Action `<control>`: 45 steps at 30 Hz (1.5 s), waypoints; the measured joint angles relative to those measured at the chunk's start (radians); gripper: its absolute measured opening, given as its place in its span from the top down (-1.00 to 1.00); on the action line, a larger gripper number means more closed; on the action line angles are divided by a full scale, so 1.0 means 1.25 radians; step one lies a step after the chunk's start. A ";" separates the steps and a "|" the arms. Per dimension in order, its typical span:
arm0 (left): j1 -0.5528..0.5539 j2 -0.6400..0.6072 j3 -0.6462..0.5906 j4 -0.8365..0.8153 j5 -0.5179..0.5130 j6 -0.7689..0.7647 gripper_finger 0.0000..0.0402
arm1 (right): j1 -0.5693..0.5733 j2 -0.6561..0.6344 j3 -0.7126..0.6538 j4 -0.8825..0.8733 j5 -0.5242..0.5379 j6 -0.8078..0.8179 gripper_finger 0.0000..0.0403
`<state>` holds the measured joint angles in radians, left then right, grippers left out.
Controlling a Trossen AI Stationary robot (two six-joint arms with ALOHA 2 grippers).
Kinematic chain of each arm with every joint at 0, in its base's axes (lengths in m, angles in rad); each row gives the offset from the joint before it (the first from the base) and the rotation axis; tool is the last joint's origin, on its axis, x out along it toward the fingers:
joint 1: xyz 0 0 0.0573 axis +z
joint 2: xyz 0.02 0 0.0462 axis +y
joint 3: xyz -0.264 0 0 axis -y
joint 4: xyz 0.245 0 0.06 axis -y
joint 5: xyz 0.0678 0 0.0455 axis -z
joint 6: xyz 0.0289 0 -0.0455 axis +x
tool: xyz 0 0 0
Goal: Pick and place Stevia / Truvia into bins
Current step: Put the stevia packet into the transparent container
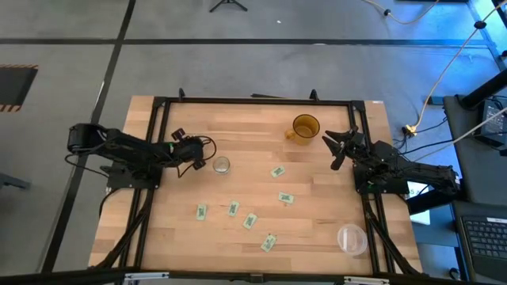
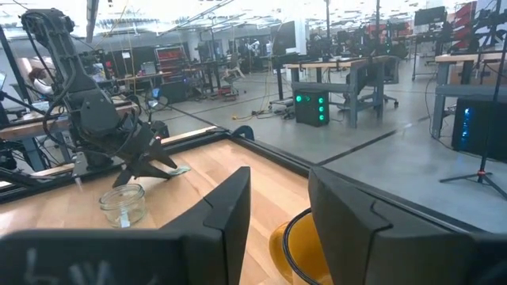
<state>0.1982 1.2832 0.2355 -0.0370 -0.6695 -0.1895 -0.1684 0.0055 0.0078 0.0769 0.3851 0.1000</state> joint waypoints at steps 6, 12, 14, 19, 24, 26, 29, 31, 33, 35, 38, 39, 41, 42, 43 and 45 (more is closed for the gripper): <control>0.000 0.009 0.000 0.003 0.011 -0.009 0.49 | 0.000 0.000 0.000 0.000 0.000 0.000 0.34; 0.000 0.009 -0.001 0.002 0.029 -0.009 0.74 | 0.000 0.000 0.000 0.000 0.000 0.000 0.34; 0.000 0.010 -0.001 0.001 0.033 -0.009 0.82 | 0.000 0.000 0.000 0.000 0.000 0.000 0.34; 0.000 0.010 -0.001 0.000 0.037 -0.009 0.96 | 0.000 0.000 0.000 0.000 0.000 0.000 0.34; 0.000 0.010 0.000 -0.004 0.034 -0.008 0.99 | 0.000 0.000 0.000 0.000 0.000 0.000 0.34; 0.000 0.010 0.009 -0.016 0.032 -0.006 0.99 | 0.000 0.000 0.000 0.000 0.000 0.000 0.34; 0.000 0.008 0.023 -0.027 0.030 0.005 0.99 | 0.000 0.000 0.000 0.000 0.000 0.000 0.34; 0.000 0.004 0.031 -0.034 0.032 0.028 0.99 | 0.000 0.000 0.000 0.000 0.000 0.000 0.34; 0.000 -0.005 0.042 -0.044 0.032 0.035 0.99 | 0.000 0.000 0.000 0.000 0.000 0.000 0.34; 0.000 -0.017 0.056 -0.059 0.022 0.036 0.99 | 0.000 0.000 0.000 0.000 0.000 0.000 0.34; 0.000 -0.046 0.072 -0.092 0.017 0.031 0.99 | 0.000 0.000 0.000 0.000 0.000 0.000 0.34; 0.000 -0.059 0.077 -0.094 0.016 0.030 0.99 | 0.000 0.000 0.000 0.000 0.000 -0.001 0.34; 0.000 -0.089 0.089 -0.111 0.020 0.030 0.99 | 0.000 0.000 0.000 0.000 0.000 -0.001 0.34; 0.000 -0.105 0.095 -0.122 0.026 0.029 0.99 | 0.000 0.000 0.000 0.000 0.000 -0.001 0.34; 0.000 -0.123 0.103 -0.134 0.031 0.028 0.99 | 0.000 0.000 0.000 0.000 0.000 -0.001 0.34; 0.000 -0.162 0.127 -0.154 0.041 0.016 0.99 | 0.000 0.000 0.000 0.000 0.000 -0.001 0.34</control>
<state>0.1982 1.0807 0.3942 -0.2300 -0.6183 -0.1697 -0.1680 0.0053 0.0078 0.0765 0.3847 0.0983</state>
